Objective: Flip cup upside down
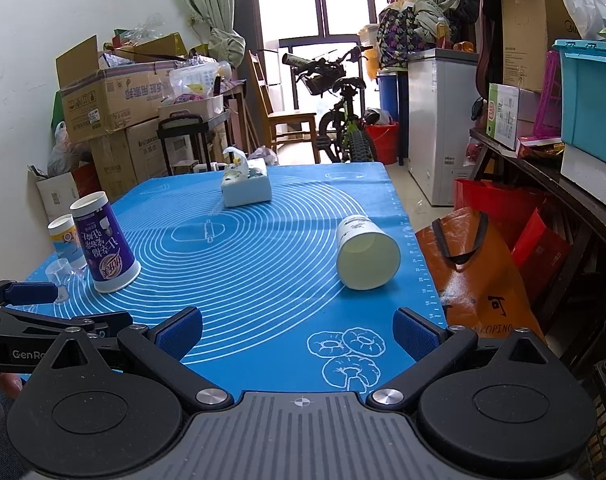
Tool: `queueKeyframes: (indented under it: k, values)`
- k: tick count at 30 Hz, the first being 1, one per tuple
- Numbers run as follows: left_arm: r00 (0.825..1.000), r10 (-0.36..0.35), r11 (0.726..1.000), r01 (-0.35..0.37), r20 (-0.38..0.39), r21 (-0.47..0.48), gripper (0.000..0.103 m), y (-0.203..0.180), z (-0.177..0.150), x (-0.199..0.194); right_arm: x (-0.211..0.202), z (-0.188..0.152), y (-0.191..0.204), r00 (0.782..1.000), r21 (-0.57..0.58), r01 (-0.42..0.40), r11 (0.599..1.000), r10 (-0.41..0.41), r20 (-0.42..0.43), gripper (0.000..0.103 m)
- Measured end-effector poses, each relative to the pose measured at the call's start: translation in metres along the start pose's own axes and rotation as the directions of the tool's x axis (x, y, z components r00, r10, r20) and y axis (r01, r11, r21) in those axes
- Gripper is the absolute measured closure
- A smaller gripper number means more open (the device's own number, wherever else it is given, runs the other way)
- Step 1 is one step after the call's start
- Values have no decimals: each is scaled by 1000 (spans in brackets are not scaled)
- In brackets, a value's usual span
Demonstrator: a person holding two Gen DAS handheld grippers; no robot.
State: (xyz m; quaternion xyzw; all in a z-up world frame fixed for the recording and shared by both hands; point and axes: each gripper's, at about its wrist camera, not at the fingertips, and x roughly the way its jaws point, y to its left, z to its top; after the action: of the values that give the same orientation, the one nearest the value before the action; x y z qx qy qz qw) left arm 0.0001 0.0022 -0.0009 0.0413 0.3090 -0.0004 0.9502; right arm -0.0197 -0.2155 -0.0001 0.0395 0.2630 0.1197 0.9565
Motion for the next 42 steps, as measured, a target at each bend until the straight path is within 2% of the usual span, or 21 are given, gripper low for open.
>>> queueKeyframes:
  k: [17,25,30,37,42]
  values:
    - [1000,-1,1000,1,-1,10,6,-4,2,3,2,0,-1,1000,-2,-7,1000,7,-7,2]
    - [1000,-21,1000,21,9,18,6,-13,14,13,8,10,-20,1000,22,-15,1000,15,-1,2]
    - [1000,-14,1000,14,21,6,6,-25,25,32,17,26,-38,1000,24,10,1000,-11,26,2]
    - [998,-63,997,63,12,-50,6,-45,54,68,39,52,-68,999,35,26,999,-28,46,2]
    - [996,-88,993,89,17,-75,6,-66,81,93,56,62,-89,999,6,39,999,-39,27,2]
